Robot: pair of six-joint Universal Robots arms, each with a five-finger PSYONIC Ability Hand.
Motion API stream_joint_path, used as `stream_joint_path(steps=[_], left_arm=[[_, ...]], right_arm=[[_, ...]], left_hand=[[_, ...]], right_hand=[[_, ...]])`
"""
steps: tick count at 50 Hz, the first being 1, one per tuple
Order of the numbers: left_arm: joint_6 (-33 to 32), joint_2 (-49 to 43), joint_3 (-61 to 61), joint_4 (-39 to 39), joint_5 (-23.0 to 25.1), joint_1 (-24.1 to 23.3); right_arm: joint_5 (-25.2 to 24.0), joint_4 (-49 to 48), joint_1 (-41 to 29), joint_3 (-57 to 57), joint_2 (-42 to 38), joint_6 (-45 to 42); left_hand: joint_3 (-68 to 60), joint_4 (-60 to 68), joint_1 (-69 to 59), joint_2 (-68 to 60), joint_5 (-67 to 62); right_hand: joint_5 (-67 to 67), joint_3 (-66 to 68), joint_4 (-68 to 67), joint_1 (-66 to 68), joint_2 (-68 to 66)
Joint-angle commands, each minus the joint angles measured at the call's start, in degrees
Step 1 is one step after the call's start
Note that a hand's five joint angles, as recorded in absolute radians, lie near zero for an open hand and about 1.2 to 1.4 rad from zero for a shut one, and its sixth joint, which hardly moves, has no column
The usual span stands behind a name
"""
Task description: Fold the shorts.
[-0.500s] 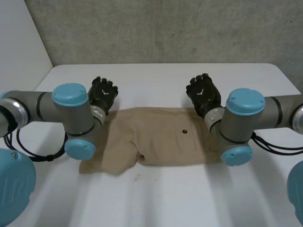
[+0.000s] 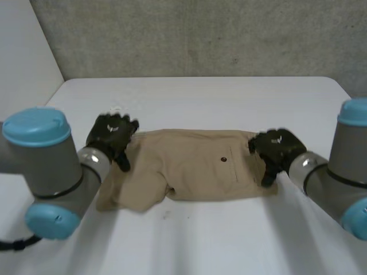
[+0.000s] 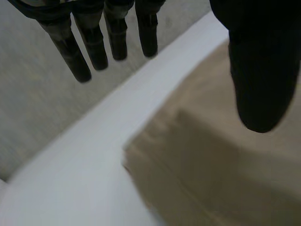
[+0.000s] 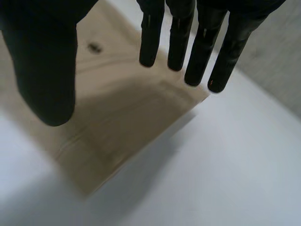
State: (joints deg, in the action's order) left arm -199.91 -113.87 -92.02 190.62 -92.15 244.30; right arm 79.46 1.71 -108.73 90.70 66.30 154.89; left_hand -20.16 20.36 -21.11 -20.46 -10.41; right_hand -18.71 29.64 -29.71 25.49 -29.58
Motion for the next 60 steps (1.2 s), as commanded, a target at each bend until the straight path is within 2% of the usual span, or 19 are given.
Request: stream_joint_path(steps=[1, 6, 14, 16, 19, 25, 32, 36, 39, 43, 46, 49, 52, 59, 60], left_arm=[[4.53, 0.58, -7.38, -0.69, 0.92, 1.27], [4.36, 0.49, -9.05, -0.69, 0.48, 1.45], [4.27, -0.13, -9.85, -0.33, 0.04, 2.41], [4.27, -0.13, -9.76, -0.16, 0.04, 2.50], [4.27, -0.13, -9.50, 0.10, 0.13, 2.76], [3.74, -0.13, -9.14, 2.04, 0.04, 3.29], [-0.03, 0.14, -10.20, 3.01, 0.31, 4.26], [-0.21, 4.34, -10.81, 1.52, 0.66, 3.56], [2.15, 10.66, -10.55, -2.17, 1.53, 0.14], [6.18, 16.81, -10.37, -4.11, 2.85, -1.80], [8.13, 19.73, -10.64, -4.20, 2.94, -1.72], [9.28, 21.23, -10.55, -4.20, 2.94, -1.28], [9.28, 21.41, -10.37, -4.20, 2.94, 0.82], [9.37, 21.23, -10.46, -4.11, 2.94, 3.47], [9.37, 21.14, -10.46, -4.11, 2.94, 3.47]], right_arm=[[-2.47, -9.08, 2.73, 8.79, -0.12, 0.15], [-2.38, -13.48, 2.82, 10.90, -0.73, -0.20], [-2.21, -16.92, 2.91, 10.82, -2.66, -0.46], [-2.21, -17.00, 2.91, 10.73, -3.45, -0.64], [-2.12, -17.35, 2.91, 10.47, -3.98, -0.73], [-0.63, -17.09, 3.96, 10.20, -3.46, -0.90], [1.22, -15.95, 8.17, 10.73, -0.47, -3.71], [1.22, -12.80, 12.65, 11.17, 1.81, -11.95], [1.66, -10.25, 14.76, 9.86, 2.08, -17.84], [2.10, -7.26, 15.04, 7.31, 2.61, -24.10], [2.98, -4.36, 14.86, 4.32, 3.84, -27.53], [5.00, -1.72, 13.11, 0.72, 4.63, -28.76], [6.05, -0.04, 8.02, -3.67, 5.16, -29.38], [4.74, -0.04, -10.25, -12.55, 2.53, -30.61], [3.61, -0.30, -15.32, -13.95, -0.09, -32.18]], left_hand=[[-11.25, 11.05, -10.30, -10.95, -11.00], [-11.59, 11.39, -10.63, -11.29, -11.33], [-14.95, 14.75, -14.00, -14.65, -14.70], [-14.79, 14.58, -13.83, -14.48, -14.53], [-14.79, 14.58, -13.83, -14.48, -14.53], [-14.28, 14.08, -13.32, -13.98, -14.03], [-13.44, 13.24, -12.48, -13.14, -13.19], [-9.25, 9.05, -8.29, -8.94, -8.99], [0.66, -0.86, 1.62, 0.96, 0.91], [7.74, -7.94, 8.70, 8.04, 7.99], [7.92, -8.12, 8.88, 8.22, 8.18], [7.75, -7.96, 8.71, 8.06, 8.01], [7.75, -7.96, 8.71, 8.06, 8.01], [7.59, -7.79, 8.54, 7.89, 7.84], [7.59, -7.79, 8.54, 7.89, 7.84]], right_hand=[[-8.62, 7.69, -7.63, 11.84, -7.75], [-9.29, 8.36, -8.30, 12.51, -8.42], [-19.05, 18.12, -18.06, 22.27, -18.18], [-27.41, 26.48, -26.42, 30.63, -26.54], [-51.18, 50.25, -50.19, 54.40, -50.31], [-51.29, 50.36, -50.29, 54.51, -50.42], [-51.29, 50.36, -50.29, 54.51, -50.42], [-51.29, 50.36, -50.29, 54.51, -50.42], [-51.29, 50.36, -50.29, 54.51, -50.42], [-51.29, 50.36, -50.29, 54.51, -50.42], [-51.29, 50.36, -50.29, 54.51, -50.42], [-51.29, 50.36, -50.29, 54.51, -50.42], [-51.29, 50.36, -50.29, 54.51, -50.42], [-51.29, 50.36, -50.29, 54.51, -50.42], [-51.29, 50.36, -50.29, 54.51, -50.42]])
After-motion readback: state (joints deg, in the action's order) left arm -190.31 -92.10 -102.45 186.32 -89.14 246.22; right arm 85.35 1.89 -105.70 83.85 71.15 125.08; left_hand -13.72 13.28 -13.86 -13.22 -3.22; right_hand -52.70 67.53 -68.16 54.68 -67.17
